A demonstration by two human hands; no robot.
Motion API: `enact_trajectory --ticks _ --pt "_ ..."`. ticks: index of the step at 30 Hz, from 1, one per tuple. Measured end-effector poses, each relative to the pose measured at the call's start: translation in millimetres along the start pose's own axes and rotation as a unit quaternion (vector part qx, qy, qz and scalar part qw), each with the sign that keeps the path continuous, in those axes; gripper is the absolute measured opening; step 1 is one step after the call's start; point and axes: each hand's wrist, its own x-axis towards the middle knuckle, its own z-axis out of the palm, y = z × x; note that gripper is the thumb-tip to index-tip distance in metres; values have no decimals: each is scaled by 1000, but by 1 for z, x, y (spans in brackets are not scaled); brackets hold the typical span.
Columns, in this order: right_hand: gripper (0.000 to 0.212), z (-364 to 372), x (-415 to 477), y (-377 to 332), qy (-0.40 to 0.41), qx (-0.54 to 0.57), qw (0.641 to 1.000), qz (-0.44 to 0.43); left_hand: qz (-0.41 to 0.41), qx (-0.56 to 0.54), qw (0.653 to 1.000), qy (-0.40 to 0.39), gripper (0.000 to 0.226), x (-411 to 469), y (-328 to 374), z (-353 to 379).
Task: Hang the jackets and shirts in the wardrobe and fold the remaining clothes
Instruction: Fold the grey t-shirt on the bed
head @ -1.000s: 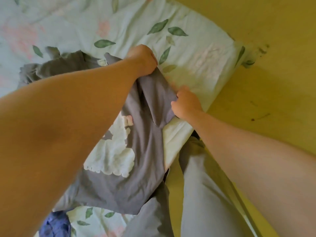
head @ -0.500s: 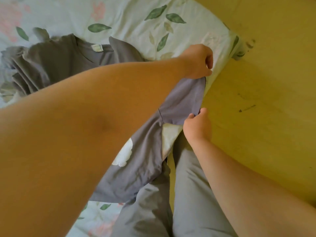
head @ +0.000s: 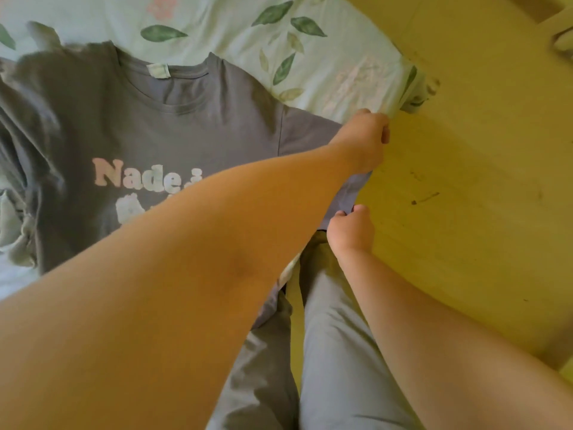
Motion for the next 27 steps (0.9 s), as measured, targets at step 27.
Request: enact_trajectory --ticks 27 --pt "38 57 1 -131 -33 -163 891 -421 -487 -439 604 454 21 -204 -176 34"
